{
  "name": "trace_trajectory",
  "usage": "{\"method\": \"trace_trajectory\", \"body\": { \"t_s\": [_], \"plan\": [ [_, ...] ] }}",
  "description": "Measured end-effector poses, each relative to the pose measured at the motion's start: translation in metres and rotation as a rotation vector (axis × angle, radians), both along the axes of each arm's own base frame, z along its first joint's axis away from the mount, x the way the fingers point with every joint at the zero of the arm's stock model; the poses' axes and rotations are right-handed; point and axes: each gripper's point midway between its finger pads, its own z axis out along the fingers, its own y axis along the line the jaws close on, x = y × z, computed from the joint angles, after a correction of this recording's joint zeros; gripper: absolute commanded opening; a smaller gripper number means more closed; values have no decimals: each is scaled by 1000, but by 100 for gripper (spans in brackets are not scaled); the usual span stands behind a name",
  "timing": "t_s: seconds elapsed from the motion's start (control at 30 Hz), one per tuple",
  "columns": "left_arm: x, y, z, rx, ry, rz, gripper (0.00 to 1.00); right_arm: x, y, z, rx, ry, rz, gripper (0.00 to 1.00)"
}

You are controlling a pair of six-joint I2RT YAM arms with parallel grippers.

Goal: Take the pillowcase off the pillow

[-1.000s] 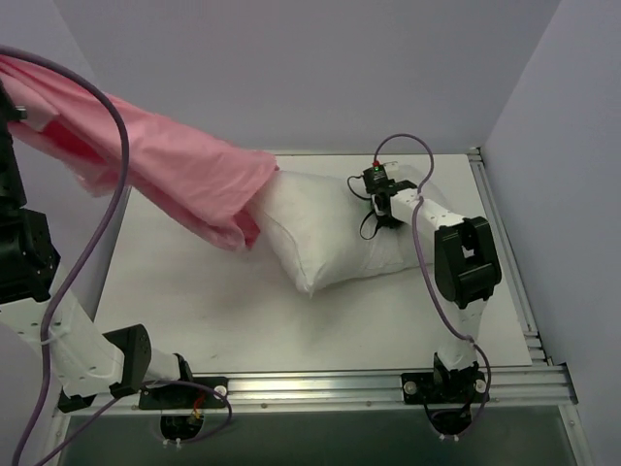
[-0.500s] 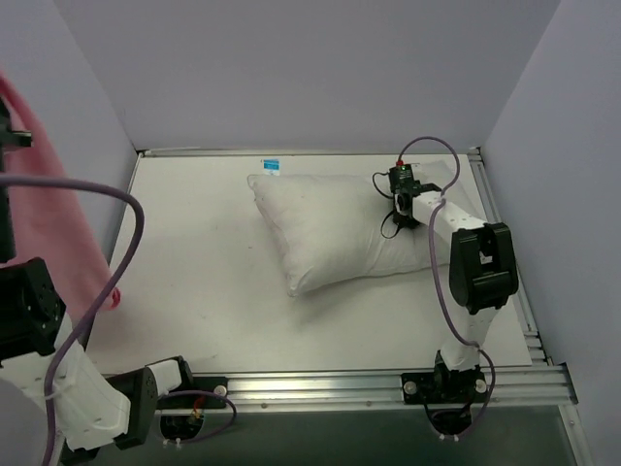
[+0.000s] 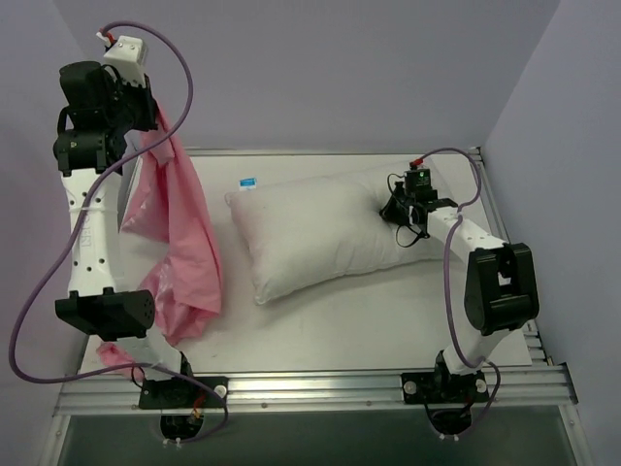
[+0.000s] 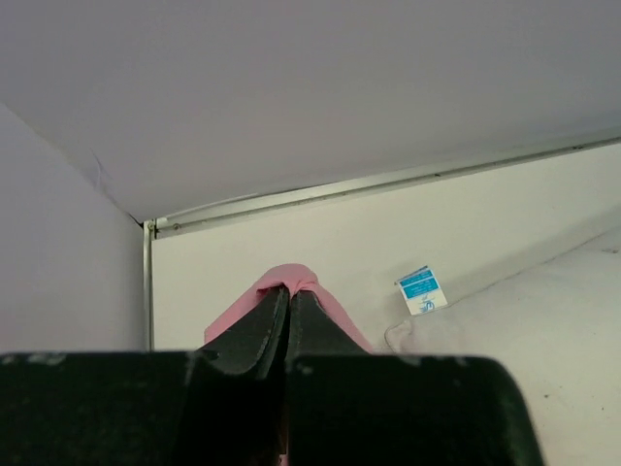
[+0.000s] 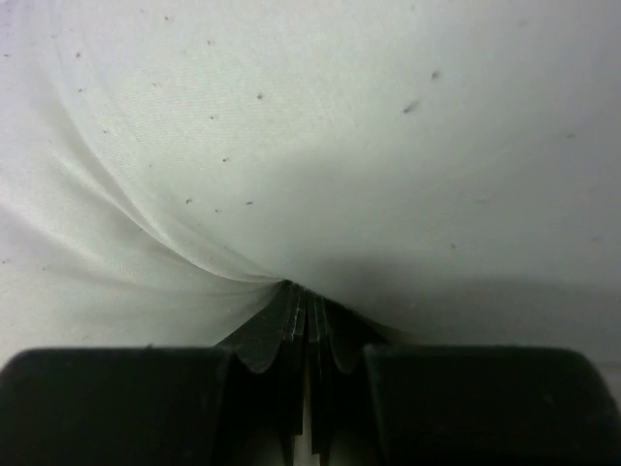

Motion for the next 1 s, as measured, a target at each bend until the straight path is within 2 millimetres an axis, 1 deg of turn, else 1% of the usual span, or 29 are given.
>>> {"method": "trace_trajectory", "body": {
  "t_s": [0.03,0.1,0.23,0.27,0.3,0.33,0.37,0.4,0.43,0.47,0.5,0.6,0.7,0.77,0.83,0.93,1.0],
  "plan": [
    [1,1,-6,1,19,6,2,0,1,1,12,-2,-3,0],
    [0,1,-8,4,30,14,2,0,3,2,24,-2,-8,0],
    [-6,1,8,25,-9,25,2,0,3,5,33,-6,-15,1],
    [-7,0,9,30,-14,24,2,-1,3,6,34,-7,-16,6],
    [-9,0,8,35,-11,25,2,-1,3,6,35,-7,-17,16],
    [-11,0,4,41,-4,25,30,-2,3,6,36,-6,-18,40],
    [-13,0,-3,56,4,22,67,-2,3,7,40,-6,-21,53],
    [-16,0,-16,68,34,16,94,-3,4,10,42,-11,-19,66],
    [-20,0,-30,71,67,9,94,-3,5,15,44,-20,-14,92],
    [-23,-1,-48,75,113,-1,94,-4,7,20,46,-31,-8,99],
    [-27,-3,-68,84,158,-21,94,-6,9,26,41,-42,4,100],
    [-48,-9,-136,107,336,-83,94,-11,10,44,12,-59,25,100],
    [-80,-9,-197,129,508,-105,94,-18,4,56,-30,-56,23,100],
    [-106,-6,-219,152,583,-107,94,-23,-3,65,-65,-53,14,100],
    [-131,-4,-231,175,618,-114,94,-32,-12,78,-105,-65,-3,100],
    [-171,0,-244,215,635,-108,94,-51,-28,107,-156,-111,-41,100],
    [-201,6,-260,251,657,-88,94,-64,-37,132,-170,-172,-68,100]
  ]
}}
